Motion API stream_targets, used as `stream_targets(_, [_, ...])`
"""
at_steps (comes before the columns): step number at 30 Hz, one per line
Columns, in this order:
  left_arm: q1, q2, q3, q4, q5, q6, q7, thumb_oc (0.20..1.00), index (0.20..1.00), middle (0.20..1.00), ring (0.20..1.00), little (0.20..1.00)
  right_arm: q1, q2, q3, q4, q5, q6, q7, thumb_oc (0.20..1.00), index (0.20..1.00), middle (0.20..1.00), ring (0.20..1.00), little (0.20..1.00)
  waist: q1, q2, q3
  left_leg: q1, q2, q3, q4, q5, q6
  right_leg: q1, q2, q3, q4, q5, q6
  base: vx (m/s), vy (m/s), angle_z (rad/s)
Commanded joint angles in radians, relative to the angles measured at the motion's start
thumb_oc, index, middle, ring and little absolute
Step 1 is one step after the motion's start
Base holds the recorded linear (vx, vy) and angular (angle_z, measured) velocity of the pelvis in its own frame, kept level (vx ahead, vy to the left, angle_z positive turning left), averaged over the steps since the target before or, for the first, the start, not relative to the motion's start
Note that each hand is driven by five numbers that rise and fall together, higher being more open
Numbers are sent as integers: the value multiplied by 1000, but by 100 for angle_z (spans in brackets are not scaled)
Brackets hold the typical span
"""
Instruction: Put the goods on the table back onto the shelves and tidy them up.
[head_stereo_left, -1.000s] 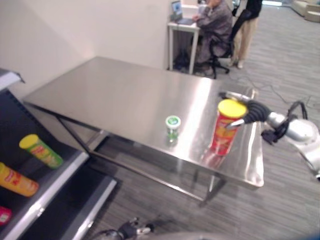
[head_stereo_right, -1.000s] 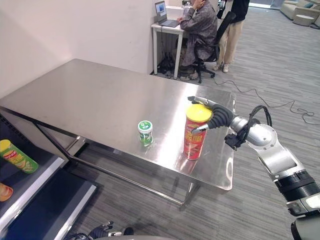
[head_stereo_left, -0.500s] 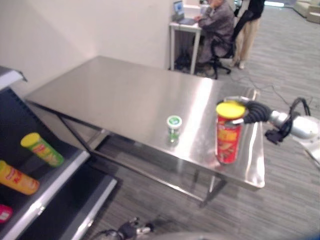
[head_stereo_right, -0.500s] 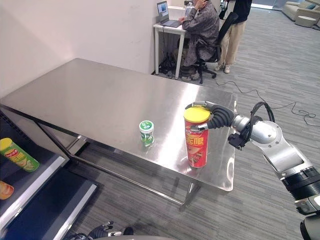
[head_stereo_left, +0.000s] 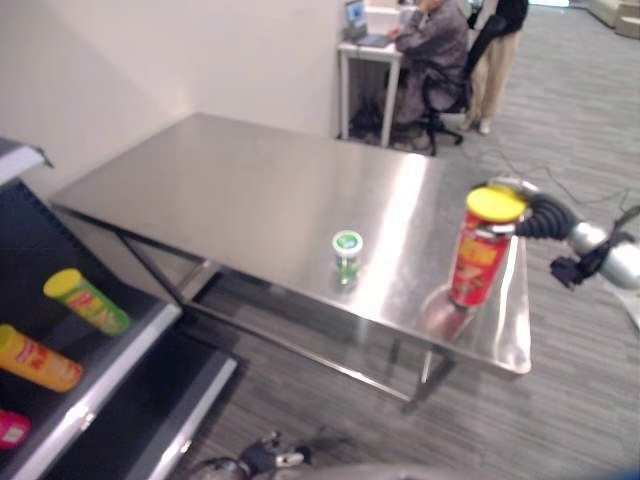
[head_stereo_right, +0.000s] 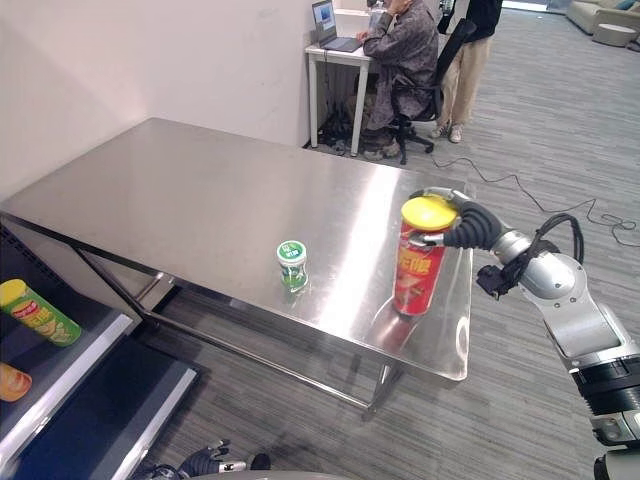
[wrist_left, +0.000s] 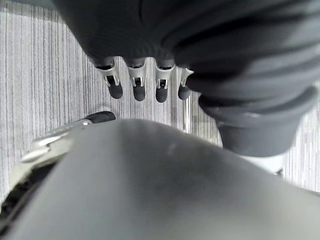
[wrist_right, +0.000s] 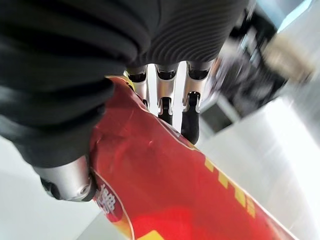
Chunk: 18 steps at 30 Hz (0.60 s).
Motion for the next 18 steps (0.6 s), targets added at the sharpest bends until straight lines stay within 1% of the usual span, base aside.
stream_targets(1, [-70, 24, 10, 26, -11, -15, 62, 1000, 1000, 1000, 1000, 1000, -65, 51, -124, -58, -130, -60, -243, 200, 200, 200, 200, 200, 32, -25, -28, -7, 28, -11, 1, -57, -13, 5, -42, 53, 5, 16, 4, 8, -35, -1])
stream_targets(3, [-74, 28, 19, 27, -8, -12, 70, 1000, 1000, 1000, 1000, 1000, -65, 56, -136, -78, -161, -56, -263, 200, 200, 200, 200, 200, 31, -24, -29, -6, 27, -9, 1, -56, -12, 5, -42, 55, 6, 16, 3, 3, -20, -1])
stream_targets(5, [-87, 34, 29, 44, 3, -3, 87, 1000, 1000, 1000, 1000, 1000, -69, 93, -176, -126, -167, -51, -309, 200, 200, 200, 200, 200, 27, -17, -30, -5, 26, -8, 1, -47, -10, -1, -42, 63, 15, 18, -1, -27, -54, -1])
stream_targets(8, [-92, 35, 37, 55, 2, 2, 92, 1000, 1000, 1000, 1000, 1000, -76, 117, -186, -156, -193, -43, -336, 200, 200, 200, 200, 200, 24, -11, -30, 2, 28, -6, 1, -47, -9, 0, -41, 70, 24, 11, -5, 1, -70, -4])
stream_targets(11, [-100, 29, 36, 76, -4, 13, 97, 1000, 1000, 1000, 1000, 1000, -113, 161, -170, -192, -198, -40, -360, 200, 200, 200, 200, 200, 20, 2, -29, 12, 37, -4, 1, -41, -12, -1, -32, 80, 45, -6, -16, -6, -114, -1])
stream_targets(13, [-111, 26, 34, 92, -11, 17, 98, 1000, 1000, 1000, 1000, 1000, -154, 192, -137, -224, -204, -40, -363, 200, 200, 200, 200, 200, 12, 17, -21, 19, 53, -1, 1, -30, -19, -7, -16, 90, 67, -25, -29, -40, -141, -5])
stream_targets(16, [-132, 26, 19, 114, -20, 21, 106, 1000, 1000, 1000, 1000, 1000, -236, 267, -65, -248, -187, -58, -381, 200, 200, 200, 200, 200, 9, 38, 5, 11, 85, -5, 1, 14, -39, -15, 18, 98, 83, -49, -53, -107, -171, -8])
stream_targets(18, [-154, 27, 14, 130, -18, 24, 118, 1000, 1000, 1000, 1000, 1000, -275, 313, -28, -275, -177, -71, -388, 200, 200, 200, 200, 200, 9, 48, 26, -18, 109, -15, 1, 64, -61, -20, 45, 96, 81, -57, -69, -133, -181, -16])
